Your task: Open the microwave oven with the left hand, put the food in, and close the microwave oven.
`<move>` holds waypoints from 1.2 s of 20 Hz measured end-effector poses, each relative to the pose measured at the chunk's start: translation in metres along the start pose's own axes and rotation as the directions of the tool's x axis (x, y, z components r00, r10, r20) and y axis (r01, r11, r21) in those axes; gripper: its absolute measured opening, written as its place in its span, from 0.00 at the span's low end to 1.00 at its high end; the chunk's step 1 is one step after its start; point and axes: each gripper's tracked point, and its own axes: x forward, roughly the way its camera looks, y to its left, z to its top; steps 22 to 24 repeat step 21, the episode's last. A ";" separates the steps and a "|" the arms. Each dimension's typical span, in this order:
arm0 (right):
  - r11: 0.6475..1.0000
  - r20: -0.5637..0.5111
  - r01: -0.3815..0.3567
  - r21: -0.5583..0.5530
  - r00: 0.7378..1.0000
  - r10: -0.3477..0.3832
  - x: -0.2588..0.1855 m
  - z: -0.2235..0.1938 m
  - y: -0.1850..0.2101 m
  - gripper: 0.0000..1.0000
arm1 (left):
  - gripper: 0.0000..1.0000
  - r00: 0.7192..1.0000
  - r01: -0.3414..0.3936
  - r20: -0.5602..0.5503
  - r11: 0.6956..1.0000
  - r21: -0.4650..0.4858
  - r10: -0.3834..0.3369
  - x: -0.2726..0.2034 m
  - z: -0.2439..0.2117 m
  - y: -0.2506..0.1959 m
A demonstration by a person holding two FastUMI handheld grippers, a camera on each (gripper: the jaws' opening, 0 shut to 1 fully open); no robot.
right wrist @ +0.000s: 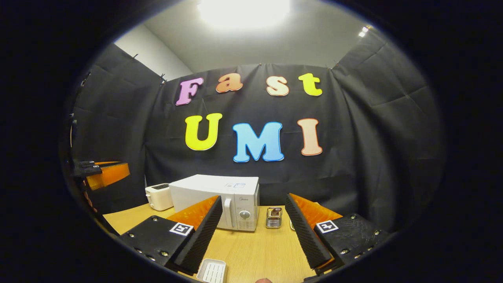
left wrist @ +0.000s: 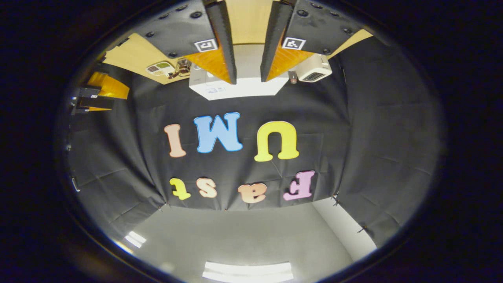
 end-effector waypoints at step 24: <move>0.998 0.033 0.043 0.046 0.998 -0.045 0.018 0.021 0.034 0.98 | 1.00 0.992 -0.115 -0.046 0.993 0.007 0.115 0.005 -0.027 0.058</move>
